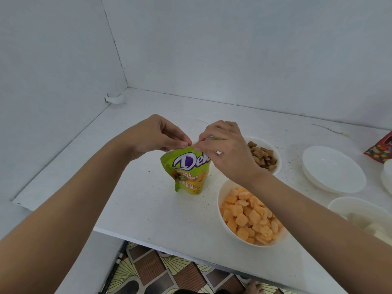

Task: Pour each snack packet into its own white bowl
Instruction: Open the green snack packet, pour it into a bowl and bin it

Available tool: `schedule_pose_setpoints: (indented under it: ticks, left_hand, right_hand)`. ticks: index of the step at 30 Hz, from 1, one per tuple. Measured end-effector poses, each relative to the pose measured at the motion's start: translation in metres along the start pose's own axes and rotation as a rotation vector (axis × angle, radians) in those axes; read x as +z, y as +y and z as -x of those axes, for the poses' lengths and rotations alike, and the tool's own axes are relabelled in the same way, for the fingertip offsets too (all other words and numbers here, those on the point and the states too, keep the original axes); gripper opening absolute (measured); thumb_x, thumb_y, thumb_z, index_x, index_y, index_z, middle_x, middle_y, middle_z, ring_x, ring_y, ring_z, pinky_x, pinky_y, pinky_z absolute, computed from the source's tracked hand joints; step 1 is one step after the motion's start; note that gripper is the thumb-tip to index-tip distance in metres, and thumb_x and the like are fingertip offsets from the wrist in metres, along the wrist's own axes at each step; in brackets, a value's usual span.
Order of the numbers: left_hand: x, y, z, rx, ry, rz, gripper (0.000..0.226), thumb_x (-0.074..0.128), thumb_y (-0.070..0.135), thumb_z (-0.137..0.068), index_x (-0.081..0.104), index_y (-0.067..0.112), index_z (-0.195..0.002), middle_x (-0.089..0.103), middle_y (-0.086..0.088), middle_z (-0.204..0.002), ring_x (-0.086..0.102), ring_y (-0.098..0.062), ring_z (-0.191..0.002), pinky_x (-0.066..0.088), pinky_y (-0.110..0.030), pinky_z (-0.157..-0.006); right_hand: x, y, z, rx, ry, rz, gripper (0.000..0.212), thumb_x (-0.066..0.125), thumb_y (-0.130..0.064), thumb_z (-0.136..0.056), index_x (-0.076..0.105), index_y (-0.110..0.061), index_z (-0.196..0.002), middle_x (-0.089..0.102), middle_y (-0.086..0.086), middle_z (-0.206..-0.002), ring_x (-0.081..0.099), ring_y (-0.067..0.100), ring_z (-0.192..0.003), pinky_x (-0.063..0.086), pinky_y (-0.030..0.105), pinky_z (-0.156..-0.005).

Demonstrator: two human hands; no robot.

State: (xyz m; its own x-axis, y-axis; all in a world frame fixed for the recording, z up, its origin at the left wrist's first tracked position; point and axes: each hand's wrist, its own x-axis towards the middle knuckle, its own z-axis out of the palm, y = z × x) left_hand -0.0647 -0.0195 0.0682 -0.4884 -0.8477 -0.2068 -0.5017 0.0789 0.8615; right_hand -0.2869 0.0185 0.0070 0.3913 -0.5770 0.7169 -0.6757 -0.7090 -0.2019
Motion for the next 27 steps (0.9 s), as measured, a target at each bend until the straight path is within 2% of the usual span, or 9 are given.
schedule_pose_setpoints:
  ticks: [4,6,10,12,16,19,24,27]
  left_hand:
    - [0.0,-0.006,0.005,-0.074,-0.053,0.092,0.017,0.071,0.005,-0.089,0.079,0.007,-0.104,0.079,-0.009,-0.1,0.073,-0.028,-0.101,0.059,-0.039,-0.091]
    - [0.001,-0.009,0.007,-0.078,-0.04,0.129,0.016,0.07,0.001,-0.089,0.078,0.005,-0.102,0.079,-0.012,-0.099,0.074,-0.028,-0.097,0.061,-0.035,-0.086]
    - [0.007,-0.01,0.012,-0.055,0.021,0.118,0.015,0.074,0.002,-0.087,0.079,0.004,-0.1,0.078,-0.014,-0.095,0.074,-0.024,-0.089,0.062,-0.027,-0.076]
    - [0.008,-0.007,0.014,-0.049,0.027,0.108,0.013,0.076,0.002,-0.085,0.08,0.004,-0.097,0.078,-0.017,-0.093,0.072,-0.021,-0.082,0.061,-0.025,-0.074]
    - [0.008,-0.004,0.016,-0.041,0.043,0.067,0.011,0.075,0.002,-0.085,0.081,0.006,-0.094,0.078,-0.015,-0.088,0.071,-0.02,-0.079,0.061,-0.034,-0.081]
    - [0.012,-0.002,0.017,-0.056,0.06,0.028,0.01,0.075,0.004,-0.085,0.081,0.005,-0.094,0.078,-0.012,-0.085,0.071,-0.017,-0.076,0.059,-0.035,-0.08]
    - [0.021,0.005,0.019,-0.021,0.167,-0.089,0.007,0.078,0.005,-0.08,0.082,0.009,-0.083,0.076,-0.006,-0.071,0.066,-0.014,-0.066,0.055,-0.028,-0.065]
    - [0.021,0.006,0.02,-0.012,0.283,-0.259,0.008,0.08,0.01,-0.076,0.081,0.018,-0.074,0.074,0.002,-0.063,0.067,-0.014,-0.063,0.052,-0.023,-0.055]
  right_hand:
    - [-0.003,0.0,0.001,-0.039,0.013,0.0,0.015,0.07,0.0,-0.086,0.079,-0.012,-0.085,0.07,0.002,-0.088,0.061,0.024,-0.088,0.044,0.044,-0.082]
    - [-0.002,0.0,0.0,-0.069,-0.032,-0.001,0.014,0.071,0.002,-0.085,0.078,-0.01,-0.085,0.07,0.003,-0.09,0.06,0.025,-0.092,0.044,0.043,-0.082]
    - [-0.003,-0.008,0.0,-0.028,-0.154,-0.065,0.006,0.066,-0.008,-0.093,0.071,-0.008,-0.096,0.067,0.002,-0.096,0.059,0.022,-0.099,0.047,0.043,-0.085]
    - [-0.004,-0.013,-0.002,0.007,-0.16,-0.084,0.011,0.066,-0.012,-0.094,0.07,-0.009,-0.104,0.065,0.003,-0.101,0.058,0.021,-0.099,0.047,0.038,-0.089]
    - [-0.003,-0.014,-0.005,-0.043,-0.15,-0.052,0.008,0.07,-0.011,-0.091,0.077,-0.01,-0.094,0.068,0.003,-0.097,0.061,0.023,-0.093,0.048,0.044,-0.082]
    - [-0.005,-0.013,-0.009,-0.051,-0.157,-0.092,0.005,0.072,-0.01,-0.089,0.077,-0.01,-0.088,0.07,0.001,-0.093,0.06,0.023,-0.094,0.048,0.044,-0.081]
    - [-0.008,-0.016,-0.01,-0.08,-0.259,-0.046,0.009,0.06,-0.008,-0.095,0.068,-0.01,-0.093,0.066,-0.003,-0.098,0.053,0.023,-0.099,0.045,0.045,-0.08]
    - [-0.014,-0.014,-0.01,-0.076,-0.306,-0.04,0.01,0.056,-0.006,-0.097,0.065,-0.01,-0.094,0.064,-0.004,-0.101,0.05,0.022,-0.1,0.043,0.044,-0.082]
